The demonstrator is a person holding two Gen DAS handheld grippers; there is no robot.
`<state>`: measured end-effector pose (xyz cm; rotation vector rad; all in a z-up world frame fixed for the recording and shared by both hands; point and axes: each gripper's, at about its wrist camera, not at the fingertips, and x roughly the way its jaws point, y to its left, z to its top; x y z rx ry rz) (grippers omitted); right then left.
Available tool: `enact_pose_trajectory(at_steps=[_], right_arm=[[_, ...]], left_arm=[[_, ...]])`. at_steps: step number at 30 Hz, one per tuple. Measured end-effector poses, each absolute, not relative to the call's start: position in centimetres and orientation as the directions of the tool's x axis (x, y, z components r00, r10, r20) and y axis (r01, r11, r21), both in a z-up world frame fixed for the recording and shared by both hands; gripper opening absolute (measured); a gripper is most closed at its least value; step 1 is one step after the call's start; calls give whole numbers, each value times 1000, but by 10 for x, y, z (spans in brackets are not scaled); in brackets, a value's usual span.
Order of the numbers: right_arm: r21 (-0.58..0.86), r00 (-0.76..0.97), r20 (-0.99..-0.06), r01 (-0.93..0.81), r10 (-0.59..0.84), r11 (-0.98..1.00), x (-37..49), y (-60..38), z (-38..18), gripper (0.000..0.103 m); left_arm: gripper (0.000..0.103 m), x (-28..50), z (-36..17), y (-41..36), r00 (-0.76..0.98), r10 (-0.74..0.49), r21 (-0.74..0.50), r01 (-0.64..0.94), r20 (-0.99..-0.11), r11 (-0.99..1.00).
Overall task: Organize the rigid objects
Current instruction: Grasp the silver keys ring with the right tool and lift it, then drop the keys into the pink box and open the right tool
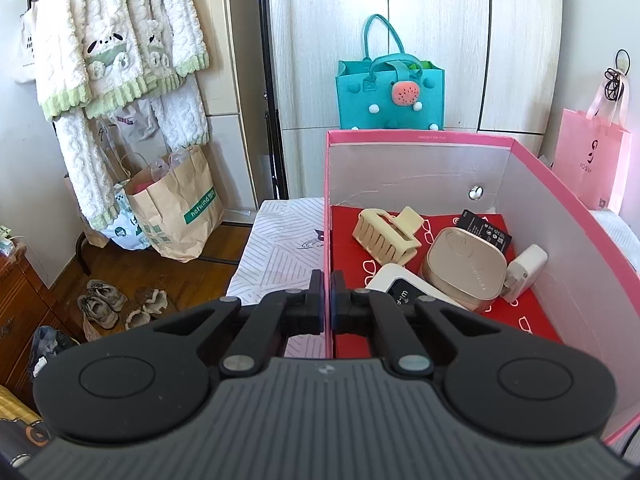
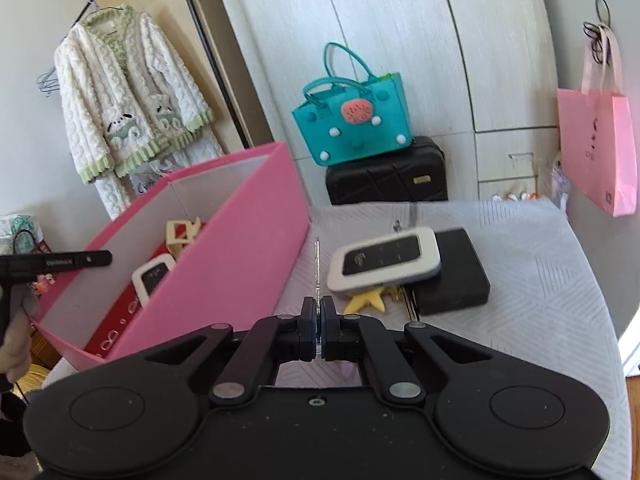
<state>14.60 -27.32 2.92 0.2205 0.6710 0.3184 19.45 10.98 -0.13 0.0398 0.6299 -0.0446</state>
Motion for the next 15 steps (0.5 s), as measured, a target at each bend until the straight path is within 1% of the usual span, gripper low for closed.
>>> enact_pose_trajectory(at_steps=[5,11,15], right_arm=[[262,758,-537,-267,370,928,152,-269,61,4],[238,782,-447,-364,435,900,160,-255,106,4],[255,765,-394,-441,509,860,170,-240,130,4]], left_arm=[[3,194,-1,110,809,-30,21,52,-587,998],[3,194,-2,110,809,-28,26,54,-586,998],[3,194,-2,109,810,-25,33,55,-586,998]])
